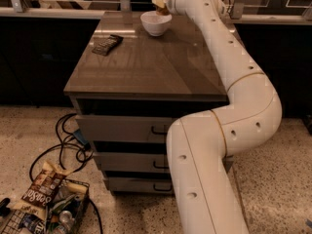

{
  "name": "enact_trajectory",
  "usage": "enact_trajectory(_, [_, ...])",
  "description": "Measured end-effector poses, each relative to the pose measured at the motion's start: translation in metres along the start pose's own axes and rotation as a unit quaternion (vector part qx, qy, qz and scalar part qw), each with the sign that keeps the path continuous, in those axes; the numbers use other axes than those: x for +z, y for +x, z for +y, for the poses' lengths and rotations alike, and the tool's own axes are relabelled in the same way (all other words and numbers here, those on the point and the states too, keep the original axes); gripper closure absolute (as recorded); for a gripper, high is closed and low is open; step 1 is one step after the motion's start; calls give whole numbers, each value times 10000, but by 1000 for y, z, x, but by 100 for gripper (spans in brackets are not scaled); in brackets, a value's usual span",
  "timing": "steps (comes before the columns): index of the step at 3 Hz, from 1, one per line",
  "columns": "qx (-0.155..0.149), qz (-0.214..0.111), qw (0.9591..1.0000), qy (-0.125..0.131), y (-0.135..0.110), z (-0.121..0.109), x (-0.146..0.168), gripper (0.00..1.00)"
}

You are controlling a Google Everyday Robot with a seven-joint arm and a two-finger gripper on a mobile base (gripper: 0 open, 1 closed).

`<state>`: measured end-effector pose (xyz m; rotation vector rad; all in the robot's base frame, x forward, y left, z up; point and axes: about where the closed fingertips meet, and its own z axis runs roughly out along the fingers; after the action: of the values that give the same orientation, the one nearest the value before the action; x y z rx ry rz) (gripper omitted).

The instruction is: Place orange can into white bowl

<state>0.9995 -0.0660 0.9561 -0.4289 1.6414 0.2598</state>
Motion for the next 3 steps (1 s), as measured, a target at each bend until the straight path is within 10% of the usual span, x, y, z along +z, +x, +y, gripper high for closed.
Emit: enact_trajectory(3, [383, 145, 9987, -300, 29, 17, 11, 100])
